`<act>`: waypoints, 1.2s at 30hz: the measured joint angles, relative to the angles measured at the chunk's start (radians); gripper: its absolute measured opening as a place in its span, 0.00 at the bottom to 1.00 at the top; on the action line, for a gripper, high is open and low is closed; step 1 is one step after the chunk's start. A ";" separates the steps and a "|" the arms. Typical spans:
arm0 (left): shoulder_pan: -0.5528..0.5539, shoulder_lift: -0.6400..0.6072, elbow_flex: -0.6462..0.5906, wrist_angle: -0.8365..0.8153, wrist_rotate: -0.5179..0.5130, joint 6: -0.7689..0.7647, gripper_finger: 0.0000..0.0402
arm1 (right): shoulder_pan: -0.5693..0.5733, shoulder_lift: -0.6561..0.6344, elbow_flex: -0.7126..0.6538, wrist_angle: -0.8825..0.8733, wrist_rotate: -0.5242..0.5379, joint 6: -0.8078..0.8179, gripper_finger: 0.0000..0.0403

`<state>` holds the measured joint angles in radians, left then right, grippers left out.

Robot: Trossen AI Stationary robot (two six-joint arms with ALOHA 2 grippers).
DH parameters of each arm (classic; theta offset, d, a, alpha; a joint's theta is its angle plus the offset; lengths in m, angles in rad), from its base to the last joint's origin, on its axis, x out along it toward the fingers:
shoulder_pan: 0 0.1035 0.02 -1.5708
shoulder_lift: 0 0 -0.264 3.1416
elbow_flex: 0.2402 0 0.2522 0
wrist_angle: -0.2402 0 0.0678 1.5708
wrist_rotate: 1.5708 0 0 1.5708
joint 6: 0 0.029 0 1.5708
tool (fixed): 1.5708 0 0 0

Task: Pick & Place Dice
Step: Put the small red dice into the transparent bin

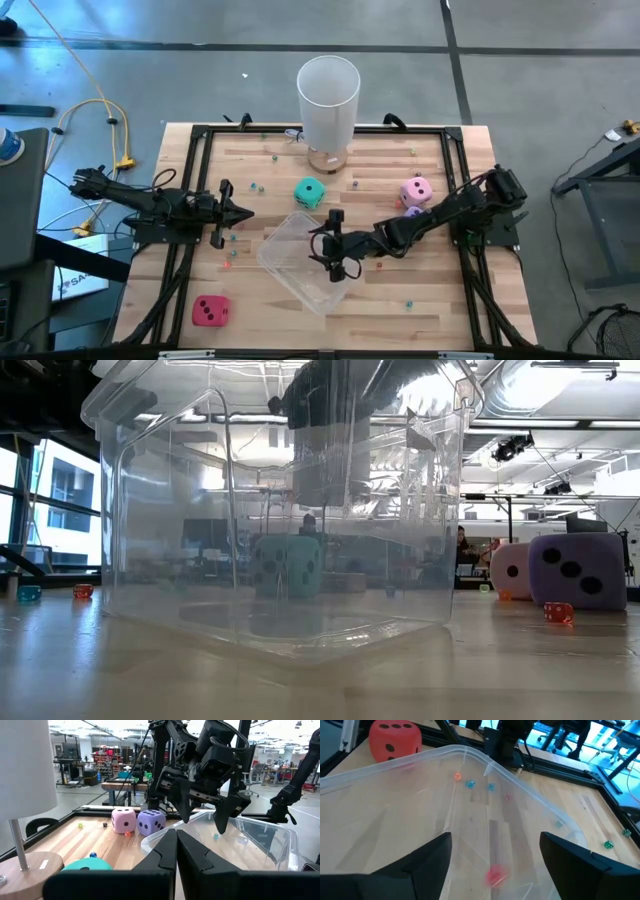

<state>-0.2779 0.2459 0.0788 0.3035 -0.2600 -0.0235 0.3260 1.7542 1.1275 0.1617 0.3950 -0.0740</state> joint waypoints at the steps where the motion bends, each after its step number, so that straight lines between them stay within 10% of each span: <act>1: 0.000 0.000 0.000 0.000 0.000 0.000 0.00 | 0.000 0.000 0.000 0.000 0.004 0.000 0.73; 36: 0.036 0.028 0.001 -0.210 -0.108 -0.201 0.06 | 0.347 -0.280 0.000 -0.280 0.280 0.235 0.71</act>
<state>-0.2420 0.2735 0.0795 0.0938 -0.3676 -0.2243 0.6725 1.4746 1.1277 -0.1184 0.6751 0.1612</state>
